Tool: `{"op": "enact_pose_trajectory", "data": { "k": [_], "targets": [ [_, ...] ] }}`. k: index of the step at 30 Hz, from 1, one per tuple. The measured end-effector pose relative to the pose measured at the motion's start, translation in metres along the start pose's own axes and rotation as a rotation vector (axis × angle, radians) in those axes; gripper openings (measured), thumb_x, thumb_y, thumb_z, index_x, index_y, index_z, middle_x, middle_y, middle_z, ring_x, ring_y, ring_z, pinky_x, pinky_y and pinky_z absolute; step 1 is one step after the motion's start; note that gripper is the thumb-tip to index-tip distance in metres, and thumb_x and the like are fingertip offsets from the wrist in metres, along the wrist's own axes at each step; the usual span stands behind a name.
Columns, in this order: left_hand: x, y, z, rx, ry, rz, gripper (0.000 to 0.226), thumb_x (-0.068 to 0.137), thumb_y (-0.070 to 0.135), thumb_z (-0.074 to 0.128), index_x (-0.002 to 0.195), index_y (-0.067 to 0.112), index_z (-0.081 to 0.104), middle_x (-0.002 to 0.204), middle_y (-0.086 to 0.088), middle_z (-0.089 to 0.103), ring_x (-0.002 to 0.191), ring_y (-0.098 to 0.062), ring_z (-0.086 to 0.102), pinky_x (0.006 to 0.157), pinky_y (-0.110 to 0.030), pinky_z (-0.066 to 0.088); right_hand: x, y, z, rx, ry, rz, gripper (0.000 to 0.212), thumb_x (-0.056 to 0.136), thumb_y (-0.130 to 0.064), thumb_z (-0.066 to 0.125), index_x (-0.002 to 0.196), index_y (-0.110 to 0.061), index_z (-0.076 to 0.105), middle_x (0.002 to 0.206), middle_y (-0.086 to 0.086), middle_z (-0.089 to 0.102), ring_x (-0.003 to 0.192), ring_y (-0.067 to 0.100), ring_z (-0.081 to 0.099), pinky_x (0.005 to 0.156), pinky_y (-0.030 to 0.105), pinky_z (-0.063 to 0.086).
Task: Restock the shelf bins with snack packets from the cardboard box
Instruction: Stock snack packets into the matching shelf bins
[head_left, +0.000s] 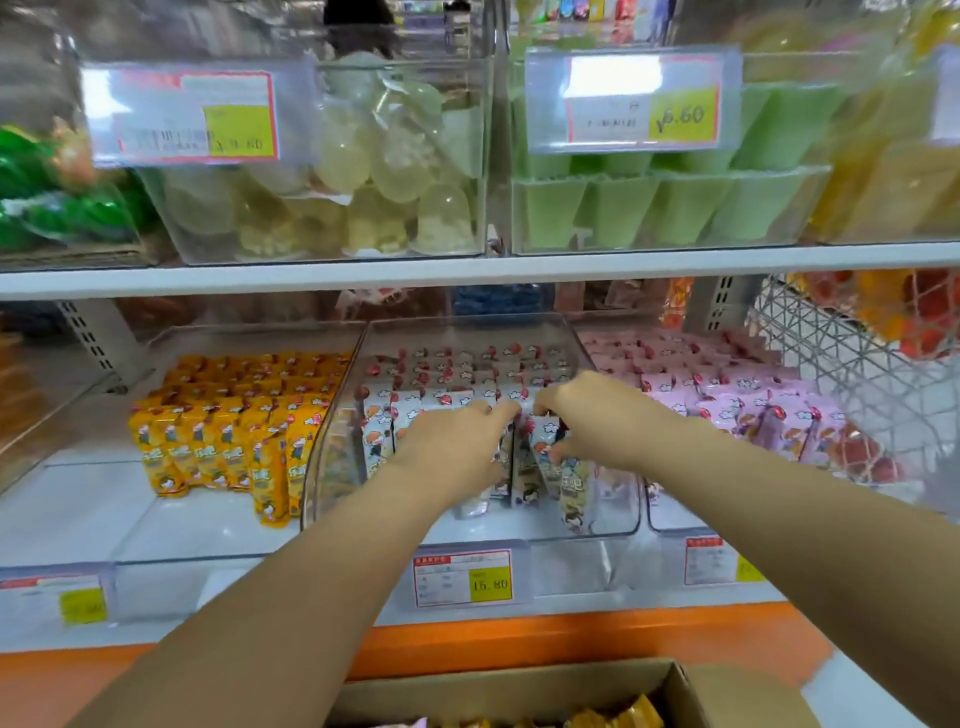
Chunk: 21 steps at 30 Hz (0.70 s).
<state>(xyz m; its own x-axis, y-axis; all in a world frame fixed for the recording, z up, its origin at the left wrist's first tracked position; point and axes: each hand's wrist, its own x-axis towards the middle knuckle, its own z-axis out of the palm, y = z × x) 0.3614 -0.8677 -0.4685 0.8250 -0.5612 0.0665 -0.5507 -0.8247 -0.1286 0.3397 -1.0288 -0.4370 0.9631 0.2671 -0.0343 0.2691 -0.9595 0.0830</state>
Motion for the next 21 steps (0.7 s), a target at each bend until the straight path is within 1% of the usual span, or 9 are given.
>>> {"op": "enact_pose_trajectory", "data": {
  "k": [2,3,6,8,10,12,14,17,21],
  "targets": [
    [0.001,0.000,0.001,0.064,0.029,0.007,0.061,0.091,0.028,0.056,0.143,0.025,0.024,0.126,-0.008,0.041,0.102,-0.029,0.053,0.069,-0.036,0.039,0.006,0.001,0.000,0.002,-0.032,-0.024,0.047,0.082,-0.028,0.072,0.123,-0.012,0.056,0.113,0.011,0.064,0.104,0.029,0.058,0.085,0.040,0.050],
    [0.002,-0.001,0.003,0.097,0.054,0.018,0.063,0.090,0.028,0.056,0.144,0.024,0.024,0.129,-0.009,0.037,0.110,-0.030,0.047,0.079,-0.037,0.039,0.009,0.001,-0.001,0.000,-0.048,-0.035,0.047,0.081,-0.028,0.073,0.122,-0.012,0.056,0.113,0.011,0.064,0.103,0.029,0.059,0.084,0.039,0.050],
    [0.008,-0.004,0.011,0.150,0.111,0.062,0.069,0.088,0.034,0.056,0.145,0.018,0.021,0.142,-0.010,0.024,0.128,-0.032,0.028,0.104,-0.044,0.028,0.013,0.001,-0.001,-0.045,-0.077,-0.072,0.048,0.080,-0.029,0.074,0.121,-0.013,0.054,0.110,0.009,0.064,0.100,0.027,0.060,0.075,0.034,0.047],
    [0.014,-0.004,0.015,0.105,0.086,0.066,0.072,0.087,0.043,0.058,0.144,0.016,0.023,0.148,-0.009,0.018,0.135,-0.032,0.019,0.112,-0.052,0.019,0.013,0.001,0.000,-0.098,-0.055,-0.100,0.051,0.080,-0.032,0.073,0.122,-0.014,0.050,0.110,0.007,0.063,0.101,0.026,0.059,0.072,0.030,0.041],
    [0.020,-0.005,0.017,0.097,0.080,0.071,0.074,0.085,0.053,0.058,0.142,0.017,0.029,0.149,-0.008,0.019,0.138,-0.030,0.017,0.113,-0.056,0.015,0.011,0.001,0.002,-0.160,-0.017,-0.121,0.052,0.082,-0.036,0.070,0.123,-0.014,0.046,0.111,0.004,0.063,0.104,0.023,0.058,0.080,0.028,0.037],
    [0.023,-0.006,0.019,0.108,0.121,0.081,0.072,0.084,0.059,0.056,0.139,0.018,0.034,0.147,-0.005,0.026,0.137,-0.027,0.021,0.113,-0.054,0.016,0.009,0.000,0.003,-0.216,0.001,-0.117,0.052,0.082,-0.040,0.069,0.122,-0.015,0.045,0.111,0.001,0.064,0.107,0.022,0.057,0.098,0.034,0.036],
    [0.025,-0.006,0.022,0.091,0.155,0.079,0.069,0.084,0.060,0.055,0.135,0.018,0.038,0.143,-0.002,0.033,0.134,-0.024,0.025,0.113,-0.051,0.016,0.008,0.000,0.005,-0.248,0.005,-0.103,0.051,0.082,-0.040,0.068,0.121,-0.016,0.045,0.109,-0.001,0.065,0.106,0.022,0.059,0.105,0.039,0.031],
    [0.025,-0.006,0.027,0.040,0.183,0.047,0.065,0.083,0.060,0.056,0.131,0.021,0.040,0.137,0.002,0.041,0.132,-0.020,0.031,0.115,-0.049,0.013,0.011,0.000,0.005,-0.237,0.020,-0.094,0.045,0.083,-0.036,0.068,0.119,-0.017,0.048,0.105,0.000,0.066,0.105,0.021,0.060,0.106,0.039,0.031],
    [0.023,-0.009,0.033,-0.008,0.223,0.016,0.059,0.085,0.060,0.053,0.131,0.025,0.041,0.132,0.007,0.046,0.128,-0.017,0.036,0.114,-0.045,0.013,0.019,0.003,0.004,-0.217,0.016,-0.065,0.044,0.084,-0.033,0.068,0.122,-0.018,0.050,0.109,-0.001,0.065,0.105,0.021,0.059,0.095,0.036,0.035]
  ]
}}
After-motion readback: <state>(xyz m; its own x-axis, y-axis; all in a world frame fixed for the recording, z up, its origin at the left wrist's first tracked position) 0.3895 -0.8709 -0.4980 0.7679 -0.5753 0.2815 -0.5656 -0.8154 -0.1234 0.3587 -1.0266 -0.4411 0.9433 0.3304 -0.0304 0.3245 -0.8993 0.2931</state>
